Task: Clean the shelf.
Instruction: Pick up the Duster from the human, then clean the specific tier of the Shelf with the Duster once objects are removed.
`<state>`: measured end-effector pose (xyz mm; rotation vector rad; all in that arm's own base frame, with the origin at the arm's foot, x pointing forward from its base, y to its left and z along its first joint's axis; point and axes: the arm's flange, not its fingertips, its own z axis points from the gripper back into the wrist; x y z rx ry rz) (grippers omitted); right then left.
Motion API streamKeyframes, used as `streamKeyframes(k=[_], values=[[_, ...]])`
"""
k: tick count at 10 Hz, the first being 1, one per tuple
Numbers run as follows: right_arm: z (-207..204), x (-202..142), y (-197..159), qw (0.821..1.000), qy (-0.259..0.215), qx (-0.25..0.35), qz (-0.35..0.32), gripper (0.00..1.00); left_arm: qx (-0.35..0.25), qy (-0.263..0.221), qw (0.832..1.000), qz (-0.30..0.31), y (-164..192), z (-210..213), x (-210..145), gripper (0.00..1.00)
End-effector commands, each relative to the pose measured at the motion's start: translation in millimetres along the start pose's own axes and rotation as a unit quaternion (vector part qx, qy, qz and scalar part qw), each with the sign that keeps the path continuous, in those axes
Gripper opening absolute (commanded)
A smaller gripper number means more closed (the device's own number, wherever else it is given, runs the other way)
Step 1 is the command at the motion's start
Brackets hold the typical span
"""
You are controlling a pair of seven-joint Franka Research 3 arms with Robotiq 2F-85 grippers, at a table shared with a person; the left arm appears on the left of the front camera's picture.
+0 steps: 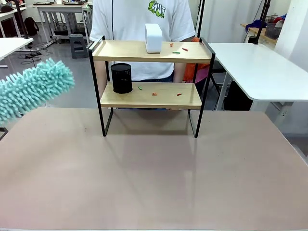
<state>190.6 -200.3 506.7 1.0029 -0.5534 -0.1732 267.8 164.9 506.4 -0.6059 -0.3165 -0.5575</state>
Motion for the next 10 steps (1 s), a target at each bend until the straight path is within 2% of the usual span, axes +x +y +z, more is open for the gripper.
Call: streamKeyframes(k=[1, 10], values=[[0.2, 1.5, 2.1, 1.0, -0.005, 0.008, 0.014, 1.0, -0.031, 0.021, 0.999, -0.009, -10.3, 33.3, 6.0, 0.0], [0.2, 1.5, 2.1, 1.0, -0.005, 0.008, 0.014, 1.0, -0.031, 0.021, 0.999, -0.009, -10.3, 33.3, 6.0, 0.0]])
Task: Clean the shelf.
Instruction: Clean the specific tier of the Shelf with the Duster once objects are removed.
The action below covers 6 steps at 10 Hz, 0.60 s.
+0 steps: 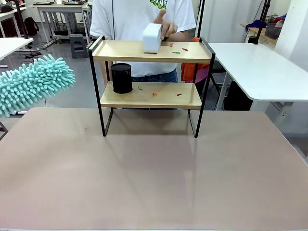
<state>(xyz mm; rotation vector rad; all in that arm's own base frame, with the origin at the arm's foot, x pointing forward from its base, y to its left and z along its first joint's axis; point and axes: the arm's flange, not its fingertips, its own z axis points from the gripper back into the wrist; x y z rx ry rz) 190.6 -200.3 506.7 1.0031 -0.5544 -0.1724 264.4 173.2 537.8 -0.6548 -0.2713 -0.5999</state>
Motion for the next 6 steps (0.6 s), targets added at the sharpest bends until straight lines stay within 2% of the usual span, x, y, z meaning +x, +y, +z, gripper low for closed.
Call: streamKeyframes(k=[1, 6], values=[[0.2, 1.5, 2.0, 1.0, -0.004, 0.008, 0.013, 1.0, 0.001, 0.002, 1.0, 0.002, -0.2, 3.2, -1.7, 0.0], [0.2, 1.5, 2.0, 1.0, -0.004, 0.008, 0.013, 1.0, 0.001, 0.002, 1.0, 0.002, -0.2, 3.2, -1.7, 0.0]])
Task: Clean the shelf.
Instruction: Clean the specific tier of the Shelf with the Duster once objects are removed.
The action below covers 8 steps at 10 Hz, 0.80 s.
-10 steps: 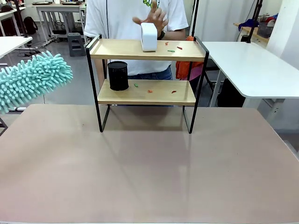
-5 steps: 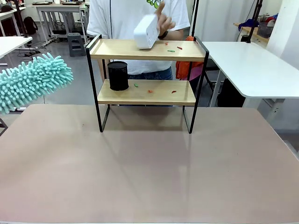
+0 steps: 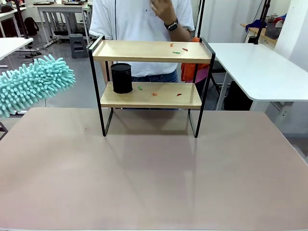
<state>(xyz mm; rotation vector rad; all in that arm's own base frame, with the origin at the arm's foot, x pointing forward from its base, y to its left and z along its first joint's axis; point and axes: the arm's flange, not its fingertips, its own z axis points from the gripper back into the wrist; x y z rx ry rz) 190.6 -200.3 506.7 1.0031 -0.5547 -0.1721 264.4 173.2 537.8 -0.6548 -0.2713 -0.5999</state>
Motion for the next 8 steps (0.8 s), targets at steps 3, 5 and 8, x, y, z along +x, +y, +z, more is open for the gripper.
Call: streamKeyframes(k=[3, 5, 8], values=[[0, 1, 2, 1.0, -0.004, 0.008, 0.013, 1.0, 0.003, -0.051, 0.996, 0.074, -42, 19, 21, 0.12], [0, 1, 2, 1.0, -0.004, 0.008, 0.013, 1.0, 0.032, -0.081, 0.991, 0.104, -109, 56, 50, 0.12], [0, 1, 2, 1.0, -0.004, 0.008, 0.013, 1.0, 0.026, -0.079, 0.981, 0.177, -188, 56, 144, 0.12]])
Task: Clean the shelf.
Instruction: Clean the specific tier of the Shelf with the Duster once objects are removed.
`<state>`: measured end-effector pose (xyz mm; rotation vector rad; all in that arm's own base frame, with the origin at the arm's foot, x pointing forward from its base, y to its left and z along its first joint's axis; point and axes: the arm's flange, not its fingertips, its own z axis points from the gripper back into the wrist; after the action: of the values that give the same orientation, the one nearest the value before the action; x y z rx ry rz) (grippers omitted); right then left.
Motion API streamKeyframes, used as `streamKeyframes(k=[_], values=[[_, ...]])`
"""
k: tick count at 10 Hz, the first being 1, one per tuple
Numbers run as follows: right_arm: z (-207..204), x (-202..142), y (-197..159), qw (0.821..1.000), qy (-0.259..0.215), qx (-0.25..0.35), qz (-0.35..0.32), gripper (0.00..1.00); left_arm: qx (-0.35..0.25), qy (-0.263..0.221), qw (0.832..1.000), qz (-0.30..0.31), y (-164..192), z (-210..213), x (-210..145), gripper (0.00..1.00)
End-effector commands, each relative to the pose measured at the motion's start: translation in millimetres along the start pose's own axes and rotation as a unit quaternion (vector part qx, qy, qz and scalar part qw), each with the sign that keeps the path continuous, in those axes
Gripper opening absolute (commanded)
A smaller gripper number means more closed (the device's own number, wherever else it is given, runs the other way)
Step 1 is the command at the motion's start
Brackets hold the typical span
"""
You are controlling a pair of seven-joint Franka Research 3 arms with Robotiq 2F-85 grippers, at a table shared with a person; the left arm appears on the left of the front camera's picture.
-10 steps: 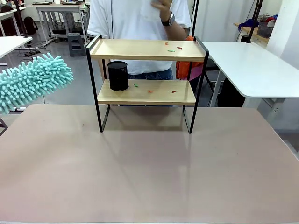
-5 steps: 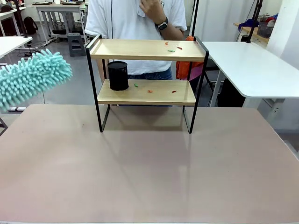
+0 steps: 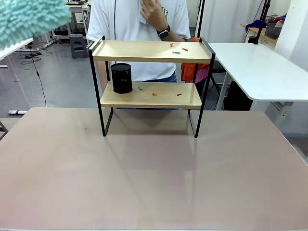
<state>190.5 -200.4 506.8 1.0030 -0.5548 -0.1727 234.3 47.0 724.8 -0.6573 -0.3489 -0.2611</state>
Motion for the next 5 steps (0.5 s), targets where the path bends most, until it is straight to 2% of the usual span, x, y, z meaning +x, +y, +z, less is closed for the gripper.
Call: streamKeyframes(k=[1, 3, 4, 5], values=[[0, 2, 2, 1.0, -0.004, 0.008, 0.013, 1.0, 0.003, 0.001, 0.998, 0.068, -33, -31, 57, 0.12], [0, 2, 2, 1.0, -0.004, 0.008, 0.013, 1.0, 0.03, -0.054, 0.994, 0.087, -69, -82, 98, 0.12], [0, 2, 2, 1.0, -0.004, 0.008, 0.013, 1.0, 0.008, 0.0, 0.998, 0.061, -53, -44, 59, 0.12], [0, 2, 2, 1.0, -0.004, 0.008, 0.013, 1.0, 0.008, 0.0, 0.998, 0.061, -53, -44, 59, 0.12]])
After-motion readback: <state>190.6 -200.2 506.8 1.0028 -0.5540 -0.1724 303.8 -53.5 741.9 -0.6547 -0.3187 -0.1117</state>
